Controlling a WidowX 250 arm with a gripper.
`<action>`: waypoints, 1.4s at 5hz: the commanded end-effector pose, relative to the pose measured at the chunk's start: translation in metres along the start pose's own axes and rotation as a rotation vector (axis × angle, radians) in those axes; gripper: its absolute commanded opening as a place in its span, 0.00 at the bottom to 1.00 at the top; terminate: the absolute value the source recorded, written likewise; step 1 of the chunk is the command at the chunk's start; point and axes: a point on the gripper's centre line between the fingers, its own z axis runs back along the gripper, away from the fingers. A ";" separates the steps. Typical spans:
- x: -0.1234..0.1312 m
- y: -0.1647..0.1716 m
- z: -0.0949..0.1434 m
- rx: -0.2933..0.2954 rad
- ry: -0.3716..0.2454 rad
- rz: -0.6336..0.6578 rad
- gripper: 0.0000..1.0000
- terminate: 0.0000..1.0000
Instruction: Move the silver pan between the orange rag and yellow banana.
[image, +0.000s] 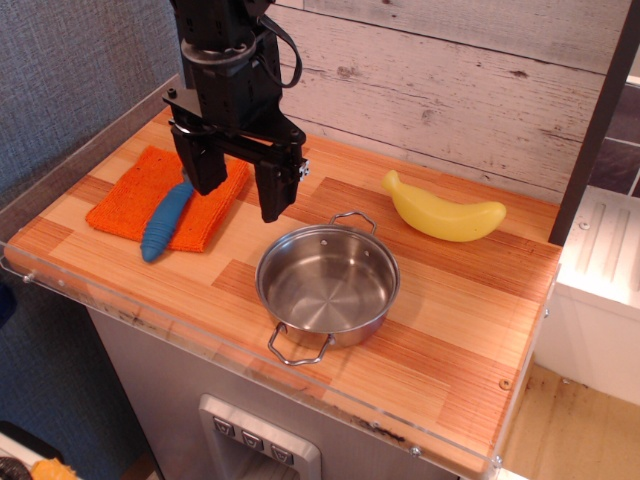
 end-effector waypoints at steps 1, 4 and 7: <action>0.000 0.000 0.000 0.000 0.000 0.000 1.00 0.00; -0.007 -0.041 -0.052 -0.018 0.060 -0.041 1.00 0.00; -0.006 -0.038 -0.093 0.023 0.140 -0.044 0.00 0.00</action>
